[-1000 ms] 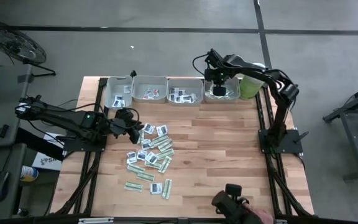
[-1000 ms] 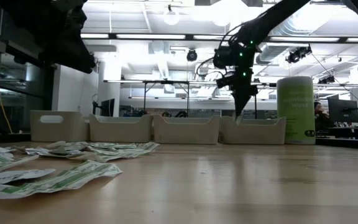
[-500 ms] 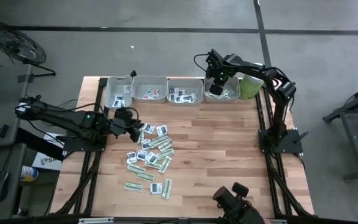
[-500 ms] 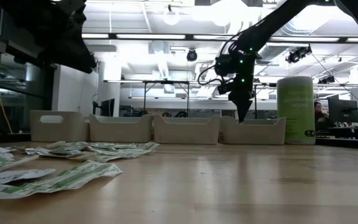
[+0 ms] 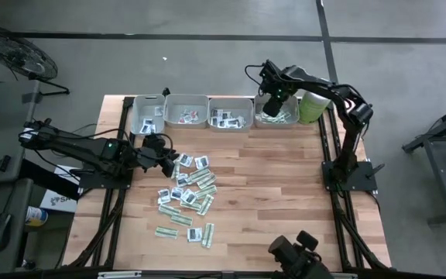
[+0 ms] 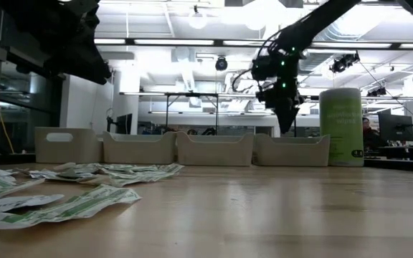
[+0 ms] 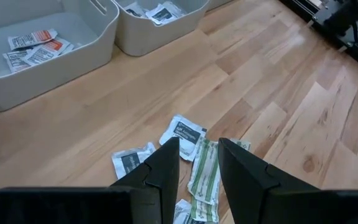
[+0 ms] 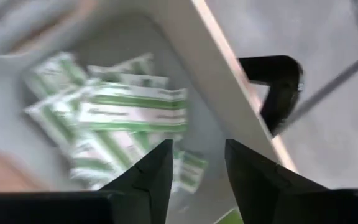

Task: Pick & Place First Aid Supplies
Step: Put the green bandage into the right gray bin

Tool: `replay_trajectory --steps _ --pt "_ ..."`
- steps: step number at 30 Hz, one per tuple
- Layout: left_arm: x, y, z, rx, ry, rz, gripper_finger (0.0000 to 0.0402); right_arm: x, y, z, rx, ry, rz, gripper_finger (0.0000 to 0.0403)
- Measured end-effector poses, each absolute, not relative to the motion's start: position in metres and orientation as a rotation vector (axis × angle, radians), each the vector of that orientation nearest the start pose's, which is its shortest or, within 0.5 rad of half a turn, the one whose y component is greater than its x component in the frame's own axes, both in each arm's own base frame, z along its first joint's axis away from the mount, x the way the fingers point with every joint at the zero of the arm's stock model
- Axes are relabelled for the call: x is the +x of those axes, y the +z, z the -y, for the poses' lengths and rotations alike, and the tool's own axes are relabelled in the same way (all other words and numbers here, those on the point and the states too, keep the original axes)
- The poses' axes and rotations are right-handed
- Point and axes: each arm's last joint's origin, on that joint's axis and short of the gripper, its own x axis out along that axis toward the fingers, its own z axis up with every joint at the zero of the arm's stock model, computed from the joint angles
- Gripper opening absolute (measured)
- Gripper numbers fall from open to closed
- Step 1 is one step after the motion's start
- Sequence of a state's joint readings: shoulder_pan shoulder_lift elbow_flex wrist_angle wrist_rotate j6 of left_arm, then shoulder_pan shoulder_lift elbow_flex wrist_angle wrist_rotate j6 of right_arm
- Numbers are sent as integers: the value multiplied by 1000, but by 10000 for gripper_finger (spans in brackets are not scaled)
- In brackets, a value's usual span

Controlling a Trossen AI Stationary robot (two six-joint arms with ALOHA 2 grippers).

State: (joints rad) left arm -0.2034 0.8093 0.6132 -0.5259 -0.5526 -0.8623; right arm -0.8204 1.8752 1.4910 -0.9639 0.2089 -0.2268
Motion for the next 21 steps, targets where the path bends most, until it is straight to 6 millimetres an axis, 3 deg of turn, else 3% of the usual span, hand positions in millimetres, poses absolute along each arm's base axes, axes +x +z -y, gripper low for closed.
replay_trajectory --steps 8,21 --pt "159 245 17 -531 584 -485 111 258 258 242 384 -570 -1236 141" --pt "159 244 18 -490 544 -517 111 322 272 149 561 -330 -1091 140"
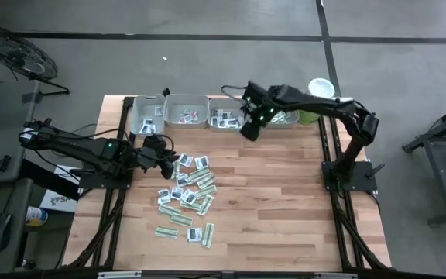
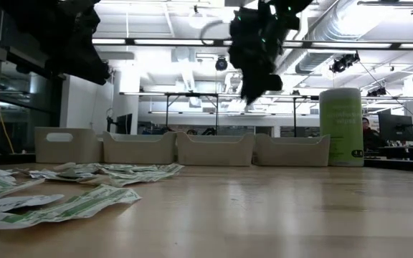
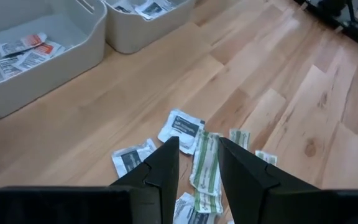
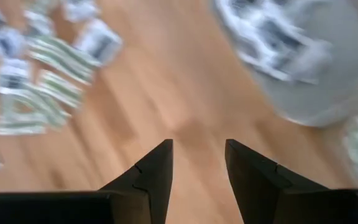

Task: Pick & Place First Aid Supplies
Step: Put the green bandage into the right gray bin

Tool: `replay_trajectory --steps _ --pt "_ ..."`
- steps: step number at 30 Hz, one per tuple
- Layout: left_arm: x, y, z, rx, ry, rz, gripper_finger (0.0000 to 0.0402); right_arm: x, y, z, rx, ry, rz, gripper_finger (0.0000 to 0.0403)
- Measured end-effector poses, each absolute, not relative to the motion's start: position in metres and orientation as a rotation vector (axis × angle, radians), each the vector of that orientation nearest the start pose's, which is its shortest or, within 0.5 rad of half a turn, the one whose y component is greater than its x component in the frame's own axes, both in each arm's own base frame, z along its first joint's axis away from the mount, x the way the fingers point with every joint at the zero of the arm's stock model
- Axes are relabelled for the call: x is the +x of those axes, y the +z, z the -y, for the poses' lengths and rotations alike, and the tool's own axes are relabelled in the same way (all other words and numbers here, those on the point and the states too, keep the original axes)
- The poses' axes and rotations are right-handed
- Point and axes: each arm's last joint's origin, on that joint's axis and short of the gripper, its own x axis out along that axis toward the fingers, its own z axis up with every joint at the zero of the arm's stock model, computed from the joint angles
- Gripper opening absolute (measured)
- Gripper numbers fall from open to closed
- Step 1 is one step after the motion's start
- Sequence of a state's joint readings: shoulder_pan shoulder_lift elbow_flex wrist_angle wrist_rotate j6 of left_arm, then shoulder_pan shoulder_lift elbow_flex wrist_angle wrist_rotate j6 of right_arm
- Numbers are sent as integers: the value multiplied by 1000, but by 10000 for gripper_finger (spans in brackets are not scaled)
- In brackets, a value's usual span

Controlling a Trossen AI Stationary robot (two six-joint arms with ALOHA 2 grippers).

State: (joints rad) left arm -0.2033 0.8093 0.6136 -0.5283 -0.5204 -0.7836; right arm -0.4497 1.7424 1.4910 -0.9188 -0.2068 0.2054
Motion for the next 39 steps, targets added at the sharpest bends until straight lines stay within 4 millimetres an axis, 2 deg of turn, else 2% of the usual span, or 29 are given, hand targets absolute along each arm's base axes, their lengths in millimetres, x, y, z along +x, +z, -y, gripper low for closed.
replay_trajectory --steps 8,13,18,27,33,39 --pt "159 244 20 -452 482 -557 111 366 278 83 595 -281 -923 140" --pt "159 243 20 -430 445 -582 111 382 266 57 645 -330 -911 140" --pt "158 242 21 -417 427 -618 111 397 244 36 704 -344 -940 141" --pt "154 238 21 -414 406 -684 111 421 206 20 820 -383 -946 141" --pt "153 237 21 -409 410 -697 111 428 179 19 850 -397 -1002 141" --pt "152 236 21 -413 396 -718 111 434 163 19 855 -365 -1016 141"
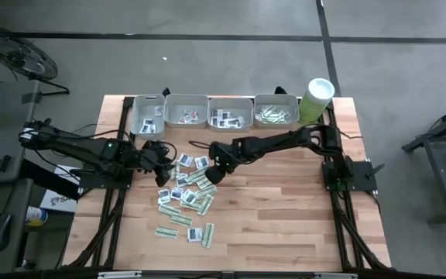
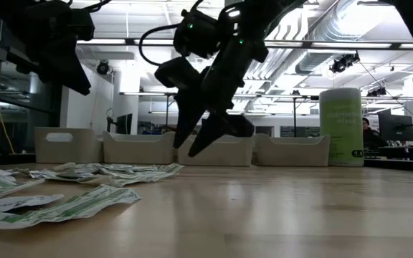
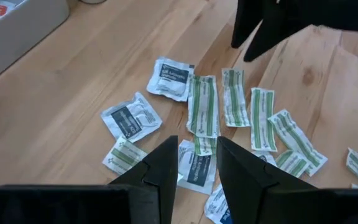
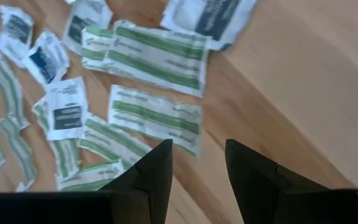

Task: Pick & Place First Aid Supplies
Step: Put the green bandage into the right gray bin

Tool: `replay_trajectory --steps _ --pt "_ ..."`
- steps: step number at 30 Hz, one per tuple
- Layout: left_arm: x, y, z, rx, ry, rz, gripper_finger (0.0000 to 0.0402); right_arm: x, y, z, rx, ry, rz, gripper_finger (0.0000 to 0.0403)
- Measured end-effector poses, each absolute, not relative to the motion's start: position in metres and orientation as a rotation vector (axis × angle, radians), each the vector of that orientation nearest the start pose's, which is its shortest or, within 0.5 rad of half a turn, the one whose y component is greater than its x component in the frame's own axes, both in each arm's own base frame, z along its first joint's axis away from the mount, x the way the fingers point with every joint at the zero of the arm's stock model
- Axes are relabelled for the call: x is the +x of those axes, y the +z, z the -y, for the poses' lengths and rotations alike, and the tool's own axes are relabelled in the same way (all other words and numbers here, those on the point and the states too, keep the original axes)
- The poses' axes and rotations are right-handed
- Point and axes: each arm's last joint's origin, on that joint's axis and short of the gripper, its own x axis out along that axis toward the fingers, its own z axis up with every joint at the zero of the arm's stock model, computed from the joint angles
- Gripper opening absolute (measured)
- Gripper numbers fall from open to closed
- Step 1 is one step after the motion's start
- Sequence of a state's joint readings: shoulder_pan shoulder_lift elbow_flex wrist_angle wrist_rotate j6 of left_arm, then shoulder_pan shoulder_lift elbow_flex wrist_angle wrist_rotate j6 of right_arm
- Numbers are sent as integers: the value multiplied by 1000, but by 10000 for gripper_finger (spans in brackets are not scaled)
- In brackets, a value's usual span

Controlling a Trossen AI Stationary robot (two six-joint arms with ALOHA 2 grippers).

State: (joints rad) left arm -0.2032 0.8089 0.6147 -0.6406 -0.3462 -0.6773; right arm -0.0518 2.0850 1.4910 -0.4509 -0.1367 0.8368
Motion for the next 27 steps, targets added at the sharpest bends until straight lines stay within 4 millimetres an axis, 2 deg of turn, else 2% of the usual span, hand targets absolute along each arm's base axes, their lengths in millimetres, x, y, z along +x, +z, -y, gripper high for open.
replay_trajectory --steps 7,24,27 --pt "152 235 21 -410 399 -725 111 440 152 18 834 -333 -1013 141" --pt "151 235 21 -408 399 -731 111 440 152 17 749 -324 -1005 141" --pt "151 235 21 -409 399 -730 111 442 146 17 750 -316 -1012 141"
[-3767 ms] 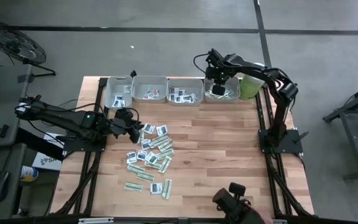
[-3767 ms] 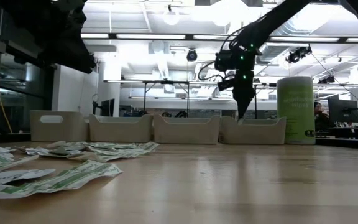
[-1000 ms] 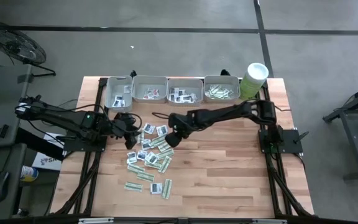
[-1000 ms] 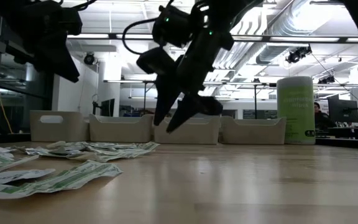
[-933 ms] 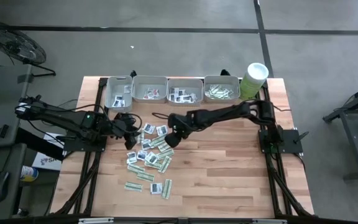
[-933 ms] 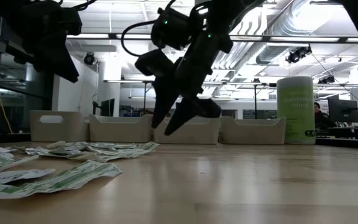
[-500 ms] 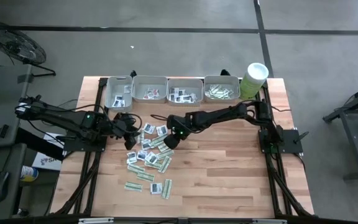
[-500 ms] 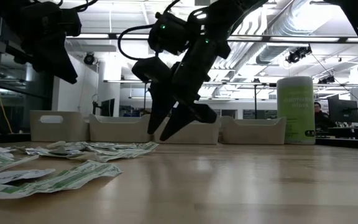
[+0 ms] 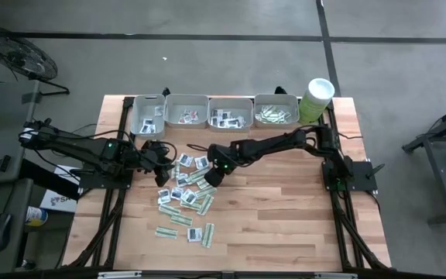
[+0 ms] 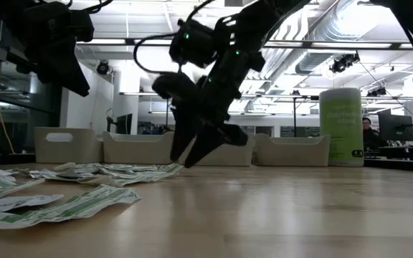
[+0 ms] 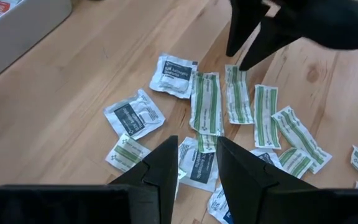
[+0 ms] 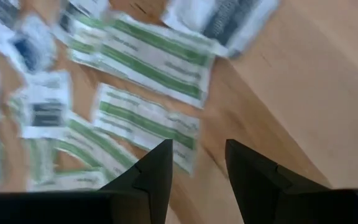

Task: Pick & Place First Aid Supplies
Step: Put the green bandage into the right gray bin

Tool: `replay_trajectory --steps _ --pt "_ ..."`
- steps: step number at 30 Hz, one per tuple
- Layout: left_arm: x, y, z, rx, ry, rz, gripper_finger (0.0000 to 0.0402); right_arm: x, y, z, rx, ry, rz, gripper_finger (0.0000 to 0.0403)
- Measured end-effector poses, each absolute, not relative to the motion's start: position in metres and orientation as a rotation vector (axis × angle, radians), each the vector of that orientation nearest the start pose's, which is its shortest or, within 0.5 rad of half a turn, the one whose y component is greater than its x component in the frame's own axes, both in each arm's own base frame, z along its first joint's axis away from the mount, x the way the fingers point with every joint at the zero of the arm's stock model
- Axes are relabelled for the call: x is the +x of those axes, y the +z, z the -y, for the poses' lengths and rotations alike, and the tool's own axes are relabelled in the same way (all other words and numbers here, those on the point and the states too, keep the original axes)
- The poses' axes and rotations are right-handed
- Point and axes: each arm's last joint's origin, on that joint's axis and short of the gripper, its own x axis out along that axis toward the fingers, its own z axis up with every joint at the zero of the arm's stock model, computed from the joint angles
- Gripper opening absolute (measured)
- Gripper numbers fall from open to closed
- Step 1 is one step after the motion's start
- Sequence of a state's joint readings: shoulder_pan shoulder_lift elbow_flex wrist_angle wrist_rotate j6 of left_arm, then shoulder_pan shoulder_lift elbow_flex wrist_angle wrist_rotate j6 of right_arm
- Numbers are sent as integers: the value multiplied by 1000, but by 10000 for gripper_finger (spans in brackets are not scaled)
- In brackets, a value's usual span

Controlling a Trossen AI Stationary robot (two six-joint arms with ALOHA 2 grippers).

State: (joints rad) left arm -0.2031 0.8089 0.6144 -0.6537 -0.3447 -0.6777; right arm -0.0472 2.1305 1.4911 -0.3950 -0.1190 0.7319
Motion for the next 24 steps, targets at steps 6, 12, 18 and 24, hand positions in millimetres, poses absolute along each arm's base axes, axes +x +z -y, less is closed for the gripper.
replay_trajectory --steps 6,12,18,24 --pt "151 234 21 -416 400 -732 111 445 136 16 757 -295 -1012 141" --pt "151 234 21 -417 399 -733 111 449 131 13 777 -248 -1013 141" --pt "151 234 22 -419 393 -736 111 451 127 9 785 -221 -1020 131" --pt "151 234 22 -421 390 -738 111 450 126 11 807 -241 -1025 67"
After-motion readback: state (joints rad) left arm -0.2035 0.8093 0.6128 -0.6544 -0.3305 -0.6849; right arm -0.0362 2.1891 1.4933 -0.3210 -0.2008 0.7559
